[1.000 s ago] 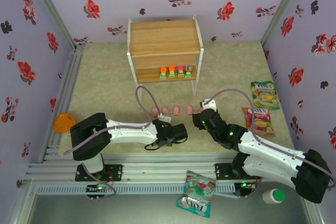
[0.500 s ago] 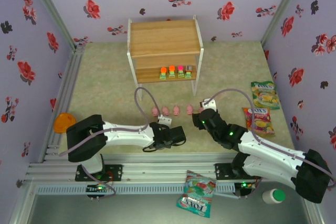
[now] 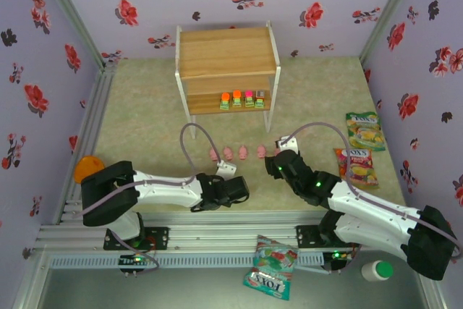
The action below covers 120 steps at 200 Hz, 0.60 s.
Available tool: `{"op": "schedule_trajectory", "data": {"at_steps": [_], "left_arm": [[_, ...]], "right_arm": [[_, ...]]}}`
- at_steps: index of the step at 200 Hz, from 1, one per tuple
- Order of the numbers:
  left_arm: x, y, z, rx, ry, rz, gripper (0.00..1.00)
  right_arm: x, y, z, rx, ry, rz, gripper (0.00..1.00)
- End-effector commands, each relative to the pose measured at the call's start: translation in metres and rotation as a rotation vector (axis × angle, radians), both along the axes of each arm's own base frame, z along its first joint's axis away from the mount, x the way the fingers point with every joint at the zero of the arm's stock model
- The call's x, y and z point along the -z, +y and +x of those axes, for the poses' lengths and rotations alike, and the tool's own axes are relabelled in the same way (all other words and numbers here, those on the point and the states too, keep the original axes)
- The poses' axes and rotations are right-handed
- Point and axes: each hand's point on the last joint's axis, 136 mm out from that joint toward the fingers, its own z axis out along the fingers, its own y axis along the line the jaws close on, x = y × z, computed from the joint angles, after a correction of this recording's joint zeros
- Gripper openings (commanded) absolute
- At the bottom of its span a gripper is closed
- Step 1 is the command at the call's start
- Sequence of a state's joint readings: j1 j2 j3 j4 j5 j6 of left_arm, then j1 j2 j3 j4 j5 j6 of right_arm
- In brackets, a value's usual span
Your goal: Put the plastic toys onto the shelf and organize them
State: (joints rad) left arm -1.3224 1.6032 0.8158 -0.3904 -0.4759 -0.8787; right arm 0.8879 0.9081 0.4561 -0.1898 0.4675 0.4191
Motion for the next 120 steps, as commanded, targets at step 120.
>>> {"op": "schedule_trajectory", "data": {"at_steps": [120], "left_arm": [[0.0008,0.0012,0.0146,0.048,-0.063,-0.041,0.51]], "right_arm": [[-0.0005,-0.0037,0.0031,0.023,-0.012,0.003,0.59]]}}
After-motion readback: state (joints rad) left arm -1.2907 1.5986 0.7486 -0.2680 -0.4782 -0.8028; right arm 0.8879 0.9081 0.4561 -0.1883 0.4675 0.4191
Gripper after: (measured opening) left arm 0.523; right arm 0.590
